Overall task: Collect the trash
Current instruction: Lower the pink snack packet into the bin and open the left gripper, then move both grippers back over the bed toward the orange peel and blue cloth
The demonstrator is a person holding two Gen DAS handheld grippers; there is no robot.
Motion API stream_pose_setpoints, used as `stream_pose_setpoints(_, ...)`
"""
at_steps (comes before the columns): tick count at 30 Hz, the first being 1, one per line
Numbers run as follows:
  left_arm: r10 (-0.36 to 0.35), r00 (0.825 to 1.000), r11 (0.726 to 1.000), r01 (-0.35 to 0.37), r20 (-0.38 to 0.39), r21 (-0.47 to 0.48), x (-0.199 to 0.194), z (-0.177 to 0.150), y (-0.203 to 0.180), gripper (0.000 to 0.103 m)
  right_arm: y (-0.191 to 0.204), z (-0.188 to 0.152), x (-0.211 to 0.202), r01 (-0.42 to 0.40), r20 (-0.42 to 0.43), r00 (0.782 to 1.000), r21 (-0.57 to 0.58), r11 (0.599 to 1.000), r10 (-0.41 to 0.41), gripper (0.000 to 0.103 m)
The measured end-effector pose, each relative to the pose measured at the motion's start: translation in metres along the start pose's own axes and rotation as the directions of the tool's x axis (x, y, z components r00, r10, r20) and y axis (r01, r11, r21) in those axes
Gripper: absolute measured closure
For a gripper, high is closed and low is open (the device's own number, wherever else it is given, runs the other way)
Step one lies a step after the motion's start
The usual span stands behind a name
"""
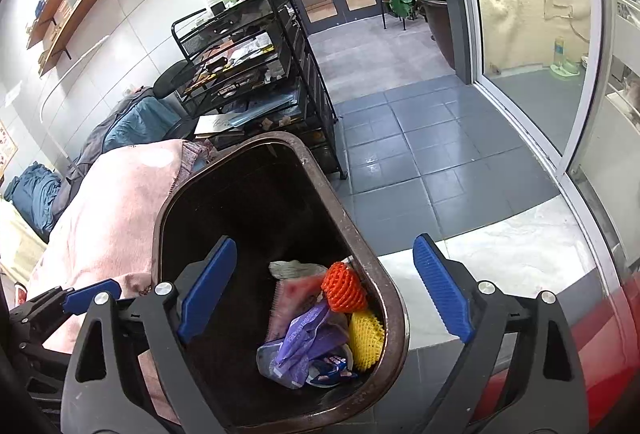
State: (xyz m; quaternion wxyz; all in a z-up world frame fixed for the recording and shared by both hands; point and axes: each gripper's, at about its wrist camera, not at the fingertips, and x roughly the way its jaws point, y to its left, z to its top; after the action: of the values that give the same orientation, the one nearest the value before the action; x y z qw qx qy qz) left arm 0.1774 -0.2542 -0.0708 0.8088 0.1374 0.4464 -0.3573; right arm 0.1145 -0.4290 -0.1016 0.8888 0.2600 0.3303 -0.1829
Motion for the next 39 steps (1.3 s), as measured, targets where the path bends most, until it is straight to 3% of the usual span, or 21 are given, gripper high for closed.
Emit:
stream_pose_setpoints(11, 0.068, 0.992, 0.998, -0.066, 0.106, -0.018, -0.045, -0.026, 0.017, 0.012, 0.021, -0.006, -0.001, -0.068, -0.011, 0.998, -0.042, 0.997, 0.067, 0.013)
stream_pose_setpoints(19, 0.133, 0.978, 0.984, -0.110, 0.161, -0.143, -0.086, -0.054, 0.067, 0.010, 0.076, -0.018, 0.003, -0.186, -0.072, 0.982, -0.149, 0.971, 0.177, 0.013)
stream_pose_setpoints(22, 0.192, 0.964, 0.968, -0.156, 0.183, -0.195, -0.103, -0.065, 0.087, 0.008, 0.101, -0.023, 0.005, -0.236, -0.109, 0.970, -0.187, 0.953, 0.219, 0.012)
stream_pose_setpoints(26, 0.283, 0.941, 0.941, -0.235, 0.184, -0.245, -0.120, -0.082, 0.111, 0.008, 0.140, -0.033, 0.004, -0.316, -0.160, 0.946, -0.252, 0.915, 0.282, 0.012)
stream_pose_setpoints(33, 0.380, 0.913, 0.875, -0.301, 0.152, -0.379, -0.145, -0.116, 0.165, 0.008, 0.218, -0.050, 0.007, -0.426, -0.269, 0.900, -0.387, 0.818, 0.341, 0.010)
stream_pose_setpoints(39, 0.446, 0.890, 0.812, -0.355, 0.099, -0.463, -0.157, -0.146, 0.206, 0.008, 0.275, -0.071, 0.010, -0.450, -0.334, 0.890, -0.530, 0.718, 0.311, 0.010)
